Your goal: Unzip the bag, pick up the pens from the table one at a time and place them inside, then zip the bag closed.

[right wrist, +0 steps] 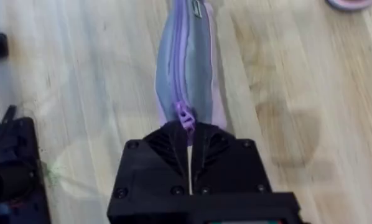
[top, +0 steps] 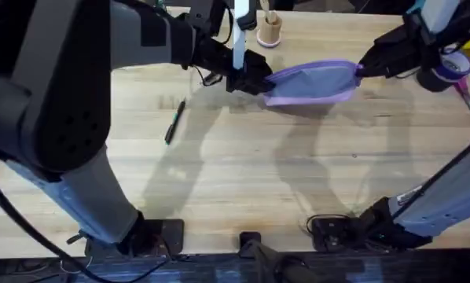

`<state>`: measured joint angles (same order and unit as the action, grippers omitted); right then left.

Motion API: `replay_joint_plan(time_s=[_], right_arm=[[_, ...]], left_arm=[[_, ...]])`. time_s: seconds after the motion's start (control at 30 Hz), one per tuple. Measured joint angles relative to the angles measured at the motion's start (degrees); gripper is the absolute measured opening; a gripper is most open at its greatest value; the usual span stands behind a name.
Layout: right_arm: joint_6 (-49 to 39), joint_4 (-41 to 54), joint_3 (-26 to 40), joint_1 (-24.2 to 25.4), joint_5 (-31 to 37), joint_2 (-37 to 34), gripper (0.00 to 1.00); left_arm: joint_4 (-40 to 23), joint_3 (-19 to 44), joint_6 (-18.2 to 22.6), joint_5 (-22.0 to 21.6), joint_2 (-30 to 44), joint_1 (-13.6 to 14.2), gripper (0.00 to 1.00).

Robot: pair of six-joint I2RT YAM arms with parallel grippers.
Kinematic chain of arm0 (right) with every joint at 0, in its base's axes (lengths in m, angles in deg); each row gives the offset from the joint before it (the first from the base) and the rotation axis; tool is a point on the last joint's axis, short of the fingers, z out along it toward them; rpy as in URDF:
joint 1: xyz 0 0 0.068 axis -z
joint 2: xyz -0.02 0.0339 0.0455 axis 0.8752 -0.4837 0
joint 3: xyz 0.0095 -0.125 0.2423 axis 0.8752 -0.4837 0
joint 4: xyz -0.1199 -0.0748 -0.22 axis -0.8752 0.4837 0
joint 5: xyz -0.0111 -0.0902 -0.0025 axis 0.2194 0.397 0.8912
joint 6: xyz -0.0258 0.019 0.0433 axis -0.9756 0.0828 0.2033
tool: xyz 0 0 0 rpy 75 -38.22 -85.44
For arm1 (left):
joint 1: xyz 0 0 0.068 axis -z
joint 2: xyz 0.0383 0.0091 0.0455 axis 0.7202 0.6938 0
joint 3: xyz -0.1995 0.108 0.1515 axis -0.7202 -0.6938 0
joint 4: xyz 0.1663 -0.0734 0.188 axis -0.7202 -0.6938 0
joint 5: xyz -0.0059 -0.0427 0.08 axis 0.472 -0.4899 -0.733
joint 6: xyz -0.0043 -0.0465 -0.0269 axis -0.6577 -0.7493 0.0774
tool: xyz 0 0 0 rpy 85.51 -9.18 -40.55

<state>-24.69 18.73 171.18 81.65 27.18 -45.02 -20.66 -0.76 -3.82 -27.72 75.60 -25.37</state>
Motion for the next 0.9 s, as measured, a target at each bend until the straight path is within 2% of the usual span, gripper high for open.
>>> replay_joint_plan(time_s=[0.3,0.67,0.87,0.9], right_arm=[[11.2,0.0,2.9,0.9,1.1,0.0,0.03],[13.7,0.0,3.0,1.0,1.1,0.0,0.03],[12.4,0.0,3.0,1.0,2.6,0.0,0.908],[12.1,-0.2,3.0,1.0,3.6,0.0,0.972]], left_arm=[[-0.7,0.0,0.0,-4.0,0.0,-0.7,0.042],[-0.7,0.0,0.0,-4.1,0.0,-0.8,0.042],[-0.8,0.0,0.0,-4.1,0.0,-0.8,0.042],[-0.8,0.0,0.0,-4.1,0.0,-0.8,0.042]])
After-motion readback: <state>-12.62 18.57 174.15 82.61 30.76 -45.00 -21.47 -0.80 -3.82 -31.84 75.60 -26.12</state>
